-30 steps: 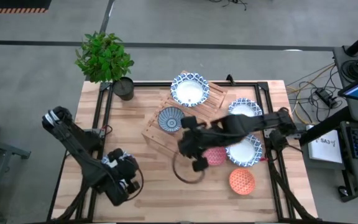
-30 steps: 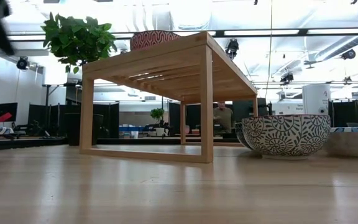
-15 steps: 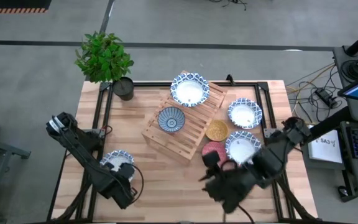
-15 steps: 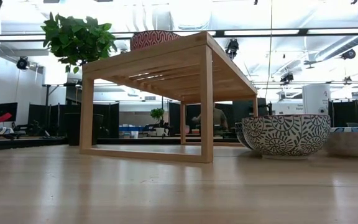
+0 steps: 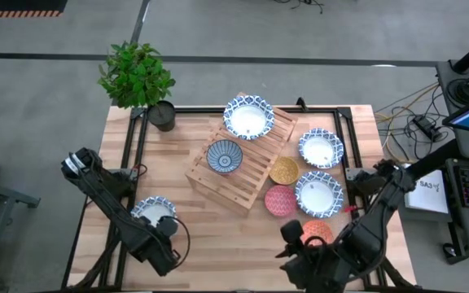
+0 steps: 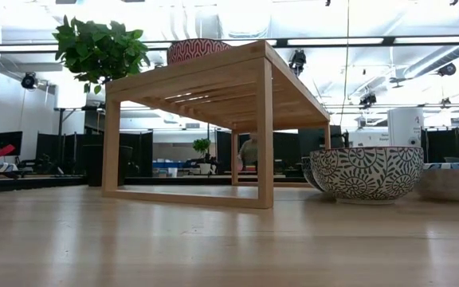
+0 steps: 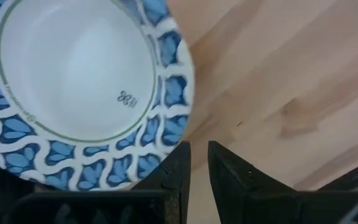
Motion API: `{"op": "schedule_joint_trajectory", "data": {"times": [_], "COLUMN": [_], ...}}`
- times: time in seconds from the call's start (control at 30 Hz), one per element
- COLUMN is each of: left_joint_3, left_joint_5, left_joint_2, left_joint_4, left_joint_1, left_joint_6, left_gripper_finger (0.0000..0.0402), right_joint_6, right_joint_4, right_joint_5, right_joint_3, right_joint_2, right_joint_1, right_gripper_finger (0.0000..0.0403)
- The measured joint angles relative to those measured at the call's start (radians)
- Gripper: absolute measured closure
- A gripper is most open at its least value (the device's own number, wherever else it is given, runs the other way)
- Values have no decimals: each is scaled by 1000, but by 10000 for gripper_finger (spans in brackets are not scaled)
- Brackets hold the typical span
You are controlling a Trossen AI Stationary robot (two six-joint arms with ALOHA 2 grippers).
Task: Place and stack bowls onto a shelf
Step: Stack the white patterned bowl on top of the white patterned bowl on the shelf
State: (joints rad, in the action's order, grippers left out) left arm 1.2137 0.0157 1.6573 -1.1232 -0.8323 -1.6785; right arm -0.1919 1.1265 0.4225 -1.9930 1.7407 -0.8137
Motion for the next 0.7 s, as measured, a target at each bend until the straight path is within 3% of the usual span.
{"op": "schedule_joint_trajectory", "data": {"times": [0.17, 0.5, 0.7], "left_joint_3": [20, 8, 11], "left_joint_5": [-52, -58, -52], "left_joint_2": [0, 50, 121], "left_joint_4": [7, 6, 17], "left_joint_1": [11, 35, 59], "left_joint_6": [-12, -36, 14], "left_gripper_finger": [342, 229, 222], "right_joint_6": [5, -17, -16], "right_joint_4": [-107, -430, -586], "right_joint_5": [13, 39, 63], "right_joint_3": [116, 489, 675], "right_joint_2": [-43, -263, -392], "right_joint_1": [-26, -59, -59], "right_gripper_finger": [278, 281, 280]}}
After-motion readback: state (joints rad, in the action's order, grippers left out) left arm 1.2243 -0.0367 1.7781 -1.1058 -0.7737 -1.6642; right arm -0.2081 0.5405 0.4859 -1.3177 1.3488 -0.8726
